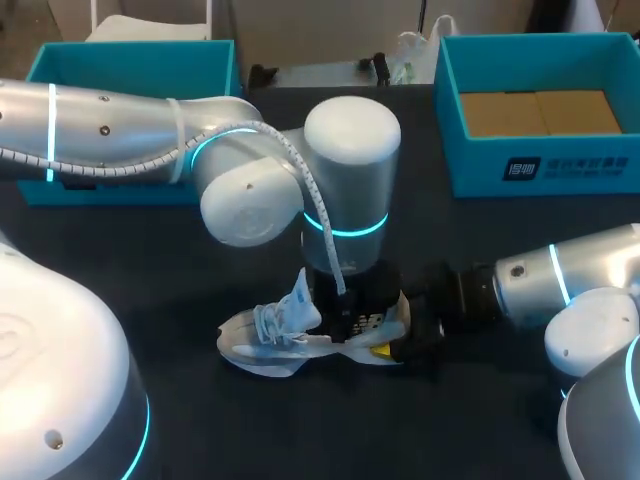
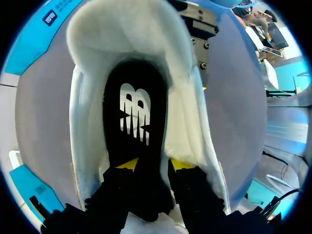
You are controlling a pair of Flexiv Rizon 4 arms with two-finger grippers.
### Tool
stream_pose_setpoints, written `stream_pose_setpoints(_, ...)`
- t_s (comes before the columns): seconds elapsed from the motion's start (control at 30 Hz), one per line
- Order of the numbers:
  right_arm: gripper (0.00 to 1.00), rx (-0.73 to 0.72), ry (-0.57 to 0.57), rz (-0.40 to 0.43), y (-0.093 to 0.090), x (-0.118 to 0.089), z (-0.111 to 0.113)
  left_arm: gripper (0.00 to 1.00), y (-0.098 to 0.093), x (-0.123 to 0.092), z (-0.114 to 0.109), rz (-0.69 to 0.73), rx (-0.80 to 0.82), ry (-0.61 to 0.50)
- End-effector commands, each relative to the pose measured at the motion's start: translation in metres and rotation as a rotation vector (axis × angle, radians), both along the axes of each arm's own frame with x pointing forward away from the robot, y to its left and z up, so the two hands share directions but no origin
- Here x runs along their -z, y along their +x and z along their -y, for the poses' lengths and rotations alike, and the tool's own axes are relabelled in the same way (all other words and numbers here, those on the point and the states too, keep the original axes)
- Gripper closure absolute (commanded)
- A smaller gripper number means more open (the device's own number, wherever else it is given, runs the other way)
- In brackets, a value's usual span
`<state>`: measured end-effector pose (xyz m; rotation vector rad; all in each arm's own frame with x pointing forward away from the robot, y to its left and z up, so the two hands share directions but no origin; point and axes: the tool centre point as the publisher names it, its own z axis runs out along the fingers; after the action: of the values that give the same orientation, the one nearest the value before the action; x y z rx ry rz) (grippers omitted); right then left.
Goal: Take the shoe out of the shoebox, open the shoe tongue, remove and reinsert the insole, then place the shoe into the shoebox
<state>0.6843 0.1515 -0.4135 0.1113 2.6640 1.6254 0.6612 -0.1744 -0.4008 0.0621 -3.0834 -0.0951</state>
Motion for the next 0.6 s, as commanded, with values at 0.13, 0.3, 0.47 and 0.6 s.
stream_pose_setpoints(0.13,1.0,0.002,-0.006,-0.001,0.002,-0.002,-0.001,0.69,0.006,0.017,0.003,0.079,-0.041,0.045)
stream_pose_setpoints(0.3,1.0,0.002,-0.006,-0.001,0.002,-0.002,-0.001,0.7,0.016,0.021,0.0,0.145,-0.077,0.087)
stream_pose_setpoints(0.47,1.0,0.002,-0.006,-0.001,0.002,-0.002,-0.001,0.87,0.027,0.022,-0.003,0.202,-0.121,0.126)
stream_pose_setpoints(0.6,1.0,0.002,-0.006,-0.001,0.002,-0.002,-0.001,1.0,0.035,0.021,-0.007,0.217,-0.154,0.132)
